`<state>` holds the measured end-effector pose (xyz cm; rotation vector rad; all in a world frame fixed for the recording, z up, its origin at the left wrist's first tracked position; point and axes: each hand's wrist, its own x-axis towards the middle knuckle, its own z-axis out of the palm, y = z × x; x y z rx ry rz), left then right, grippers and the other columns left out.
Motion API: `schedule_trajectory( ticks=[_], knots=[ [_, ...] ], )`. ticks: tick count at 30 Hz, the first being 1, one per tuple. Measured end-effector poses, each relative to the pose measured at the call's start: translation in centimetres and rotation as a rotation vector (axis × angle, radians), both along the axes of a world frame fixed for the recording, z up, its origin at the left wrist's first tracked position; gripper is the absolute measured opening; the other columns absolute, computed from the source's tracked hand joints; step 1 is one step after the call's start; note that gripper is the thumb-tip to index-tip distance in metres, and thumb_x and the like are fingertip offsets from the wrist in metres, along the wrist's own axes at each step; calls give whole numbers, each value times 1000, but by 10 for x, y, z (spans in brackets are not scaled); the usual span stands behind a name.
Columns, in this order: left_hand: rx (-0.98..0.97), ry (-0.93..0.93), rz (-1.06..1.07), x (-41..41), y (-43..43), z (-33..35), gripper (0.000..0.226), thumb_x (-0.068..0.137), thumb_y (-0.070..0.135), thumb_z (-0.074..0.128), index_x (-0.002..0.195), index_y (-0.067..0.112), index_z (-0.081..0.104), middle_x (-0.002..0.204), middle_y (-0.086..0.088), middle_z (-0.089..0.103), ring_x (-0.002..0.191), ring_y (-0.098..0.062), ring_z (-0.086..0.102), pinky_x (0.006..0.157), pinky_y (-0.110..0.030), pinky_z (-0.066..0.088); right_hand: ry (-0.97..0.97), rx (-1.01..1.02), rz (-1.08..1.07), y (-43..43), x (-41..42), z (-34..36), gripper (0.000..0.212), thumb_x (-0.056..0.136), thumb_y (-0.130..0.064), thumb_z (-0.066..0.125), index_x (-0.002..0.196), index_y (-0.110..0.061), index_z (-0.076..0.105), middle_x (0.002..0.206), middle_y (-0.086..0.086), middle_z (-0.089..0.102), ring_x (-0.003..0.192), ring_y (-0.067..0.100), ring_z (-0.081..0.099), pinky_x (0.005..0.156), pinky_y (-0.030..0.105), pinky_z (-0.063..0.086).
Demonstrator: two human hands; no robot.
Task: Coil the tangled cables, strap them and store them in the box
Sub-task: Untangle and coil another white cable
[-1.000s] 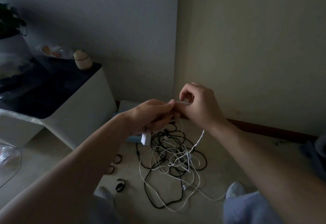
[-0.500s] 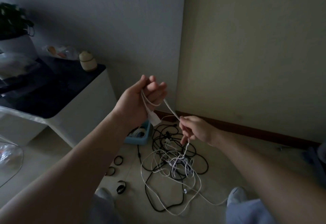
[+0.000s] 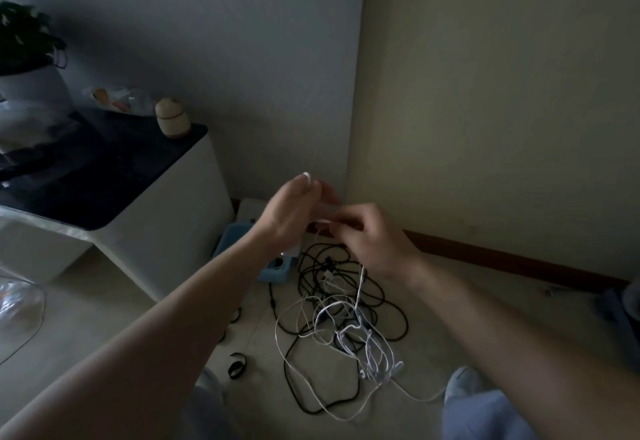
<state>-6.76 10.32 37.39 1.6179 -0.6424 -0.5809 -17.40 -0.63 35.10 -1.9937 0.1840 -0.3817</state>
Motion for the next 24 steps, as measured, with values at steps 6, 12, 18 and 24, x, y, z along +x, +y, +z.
schedule_trajectory(
  ticks=[6,12,18,24],
  knots=[
    [67,497,-401,-23,-5,-7,63,106,54,19,102,10,63,69,-9,62,55,-17,61,51,-28,49,-108,-169,-175,-23,-5,2,22,84,-19,75,81,-34,60,66,-15,65,53,0,57,53,15,40],
    [95,588,-412,-18,-4,-8,47,104,51,35,86,16,61,54,3,30,36,-7,23,43,-22,35,-111,-190,-249,-33,-6,5,22,75,-35,77,75,-29,56,61,-12,63,49,0,48,48,14,35],
    [225,609,-546,-8,2,2,49,91,60,42,76,15,56,51,7,24,35,-3,20,35,-13,20,-54,-126,-204,-43,-6,8,35,63,-50,78,67,-24,56,49,-16,52,46,1,42,46,14,32],
    [79,733,-674,-11,4,8,46,97,52,36,64,22,51,45,10,28,35,-5,14,36,-16,15,-27,165,-79,-58,-8,6,45,67,-59,82,69,-22,57,53,-10,45,51,10,41,56,28,41]
  ],
)
